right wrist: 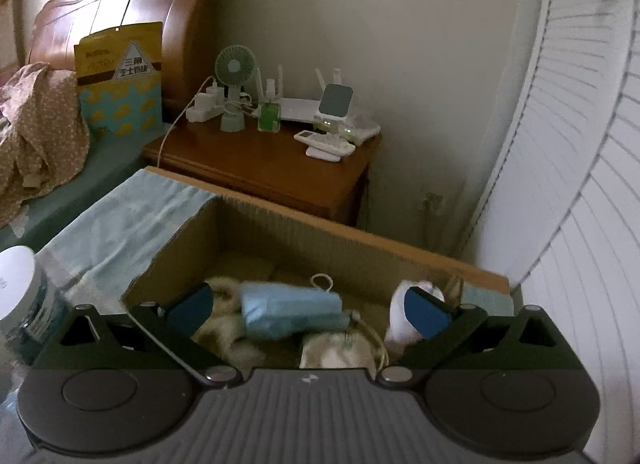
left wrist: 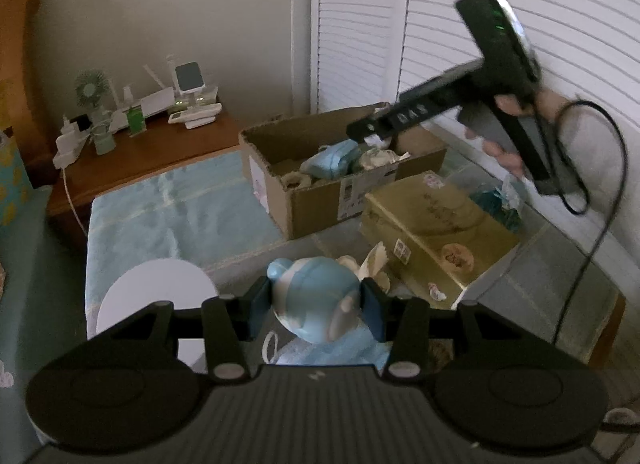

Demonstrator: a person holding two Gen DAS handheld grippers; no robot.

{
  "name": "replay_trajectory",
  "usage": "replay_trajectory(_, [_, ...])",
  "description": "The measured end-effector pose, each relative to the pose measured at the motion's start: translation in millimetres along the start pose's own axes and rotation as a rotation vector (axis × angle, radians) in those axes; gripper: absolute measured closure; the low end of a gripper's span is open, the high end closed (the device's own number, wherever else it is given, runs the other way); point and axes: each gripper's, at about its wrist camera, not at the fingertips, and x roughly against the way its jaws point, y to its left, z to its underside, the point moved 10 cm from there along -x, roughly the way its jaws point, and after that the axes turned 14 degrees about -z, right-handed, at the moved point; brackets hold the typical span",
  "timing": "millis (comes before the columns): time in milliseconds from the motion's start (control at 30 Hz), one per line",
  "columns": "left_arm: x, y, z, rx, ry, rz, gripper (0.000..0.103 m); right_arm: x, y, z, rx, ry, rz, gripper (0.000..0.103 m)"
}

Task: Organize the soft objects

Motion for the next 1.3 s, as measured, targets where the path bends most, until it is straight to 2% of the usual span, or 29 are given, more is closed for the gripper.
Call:
replay_trajectory(200, [-0.1, -2.0, -18.6, -0.007, -0.018, 0.01, 0.055, 38.5, 12.8, 25.5, -0.067, 0.002, 0.027, 0.0])
replay_trajectory(500, [-19.3, -9.5, -73.3, -0.053, -0.071, 0.01, 0.055, 93.7, 29.4, 63.0, -0.142, -0.062, 0.089, 0.0])
replay_trajectory(733, [-65.0, -17.4, -121.9, -0.082, -0.076, 0.008, 0.055, 114.9, 32.8, 80.6, -0.184, -0.085, 0.11, 0.0])
replay_trajectory(933, [-112.8, -18.9, -146.1, -0.096, -0.05, -0.04, 0.053, 124.5, 40.9, 99.9, -0.19, -0.063, 0.11, 0.0])
replay_trajectory(967, [-118.0, -20.0, -147.6, -0.103, -0.047, -0.046, 0.049, 126.0, 41.0, 102.2, -0.191, -0.06, 0.118, 0.0])
replay_trajectory(1033, [-128.3, -18.9, -149.3, -0.111, -0.043, -0.082, 0.023, 128.3, 41.4, 105.9, -0.191, -0.056, 0.122, 0.0])
replay_trajectory(1100, [-130.5, -17.2, -149.8, -0.102, -0.049, -0.103, 0.01, 130.7, 41.8, 106.6, -0.193, -0.058, 0.119, 0.0])
replay_trajectory(1300, [-114.5, -11.0, -142.5, -0.073, -0.048, -0.102, 0.009, 137.2, 44.4, 102.8, -0.178, -0.074, 0.114, 0.0])
